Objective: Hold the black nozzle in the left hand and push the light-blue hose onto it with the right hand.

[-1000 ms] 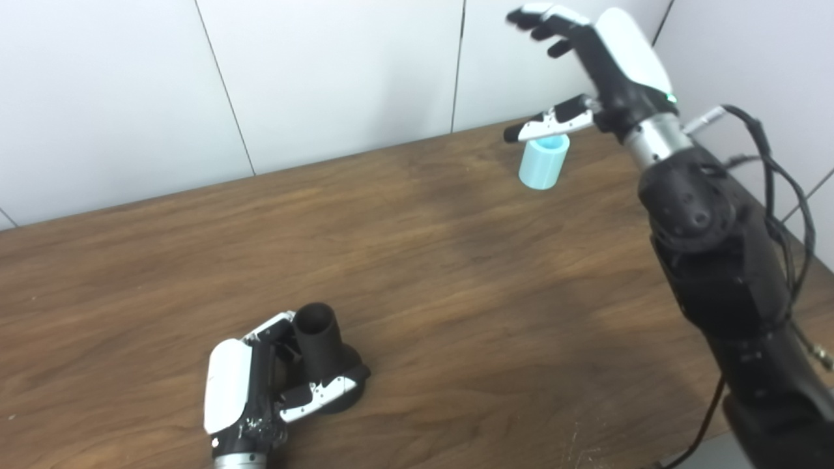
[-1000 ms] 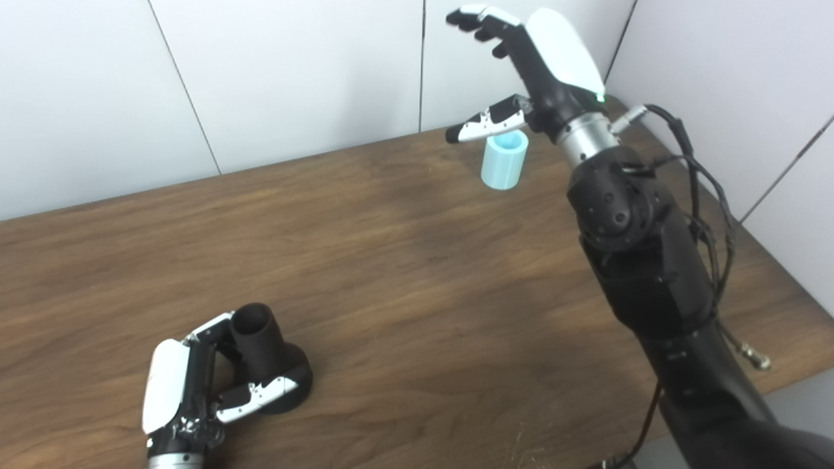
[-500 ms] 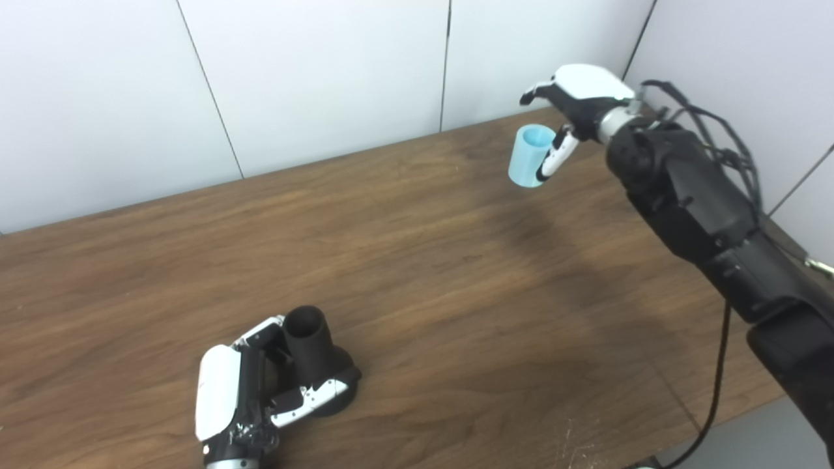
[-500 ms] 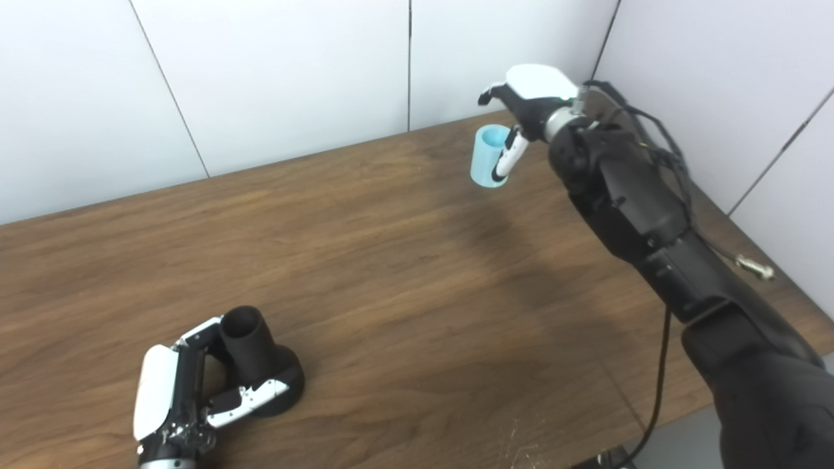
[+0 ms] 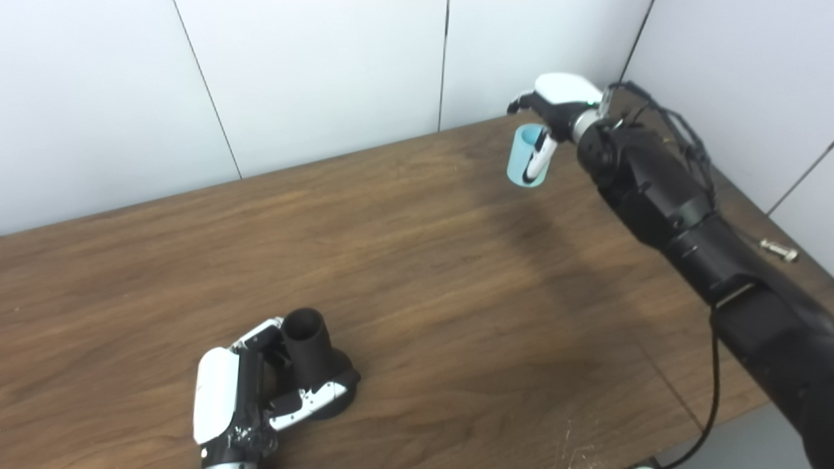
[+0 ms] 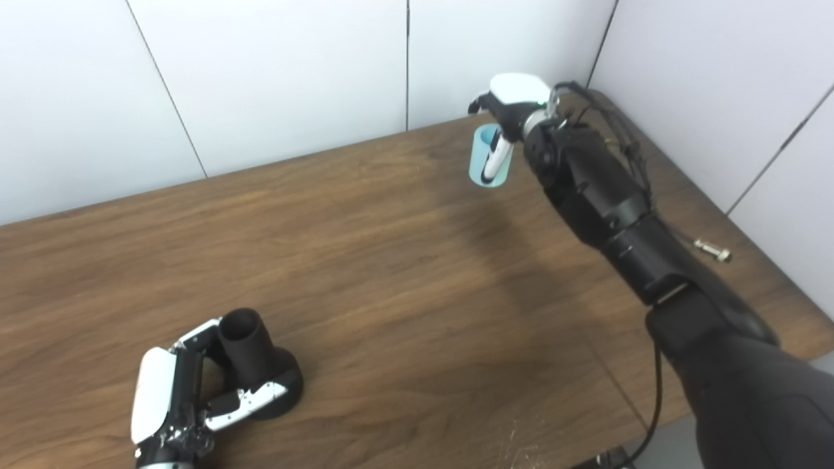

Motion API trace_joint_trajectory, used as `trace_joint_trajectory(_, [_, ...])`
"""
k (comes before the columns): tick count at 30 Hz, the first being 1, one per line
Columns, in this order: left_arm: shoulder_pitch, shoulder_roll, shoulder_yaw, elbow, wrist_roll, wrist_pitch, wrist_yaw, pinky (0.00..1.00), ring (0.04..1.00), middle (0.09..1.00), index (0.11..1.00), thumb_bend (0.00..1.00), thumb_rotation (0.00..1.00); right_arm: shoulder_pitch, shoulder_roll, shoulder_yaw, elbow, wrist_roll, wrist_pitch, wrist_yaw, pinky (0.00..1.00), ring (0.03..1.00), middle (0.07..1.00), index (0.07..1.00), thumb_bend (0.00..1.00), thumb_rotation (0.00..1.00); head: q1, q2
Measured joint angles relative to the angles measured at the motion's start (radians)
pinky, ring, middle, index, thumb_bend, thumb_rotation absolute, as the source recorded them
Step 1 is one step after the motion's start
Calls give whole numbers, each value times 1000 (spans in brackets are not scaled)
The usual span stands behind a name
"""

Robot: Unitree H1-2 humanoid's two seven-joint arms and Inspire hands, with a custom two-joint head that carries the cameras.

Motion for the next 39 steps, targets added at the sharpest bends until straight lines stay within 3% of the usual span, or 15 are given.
trace_joint_trajectory(3, [1, 0, 5, -2, -1, -1, -4, 404, 462, 466, 492, 523, 0, 0, 4, 1, 47, 12, -8, -15, 740, 827, 830, 799, 928, 45, 9, -3])
trace_joint_trajectory(9, [9, 0, 17, -6, -2, -1, -9, 407, 462, 463, 492, 523, 0, 0, 3, 15, 71, 13, -38, -28, 638, 712, 761, 788, 856, 21, 0, -3])
trace_joint_trajectory(16, [9, 1, 16, -5, 3, -2, -7, 418, 470, 473, 489, 523, 0, 1, -8, 21, 71, 28, -110, -37, 654, 689, 715, 715, 847, 14, 3, -3])
trace_joint_trajectory(22, [9, 1, 16, -5, 4, -2, -8, 416, 469, 465, 491, 523, 0, 1, -8, 20, 71, 28, -115, -39, 625, 654, 686, 677, 835, 2, 2, -2])
trace_joint_trajectory(24, [9, 1, 16, -5, 4, -2, -7, 415, 467, 464, 491, 524, 0, 1, -8, 18, 71, 28, -115, -40, 603, 609, 649, 647, 802, 0, 2, -2])
trace_joint_trajectory(25, [9, 1, 16, -5, 4, -2, -7, 415, 467, 465, 491, 524, 0, 1, -8, 18, 71, 28, -115, -44, 627, 590, 597, 559, 637, 48, 2, -2])
trace_joint_trajectory(27, [9, 1, 16, -5, 4, -2, -7, 415, 467, 469, 491, 523, 0, 1, -8, 18, 71, 22, -111, -61, 625, 563, 508, 521, 557, 12, 2, 0])
trace_joint_trajectory(31, [9, 1, 16, -5, 4, -2, -7, 409, 467, 475, 489, 523, 0, 8, -8, 11, 59, 15, -110, -94, 581, 442, 502, 483, 523, 0, 6, 2])
trace_joint_trajectory(34, [8, 1, 16, -5, 4, -2, -7, 406, 465, 471, 490, 523, 0, 14, -7, 1, 52, 13, -103, -107, 514, 413, 506, 495, 519, 0, 6, 5])
trace_joint_trajectory(39, [9, 1, 16, -5, 4, -2, -7, 403, 462, 471, 490, 523, 0, 17, -6, -3, 45, 9, -76, -109, 513, 406, 501, 504, 518, 0, 6, 3])
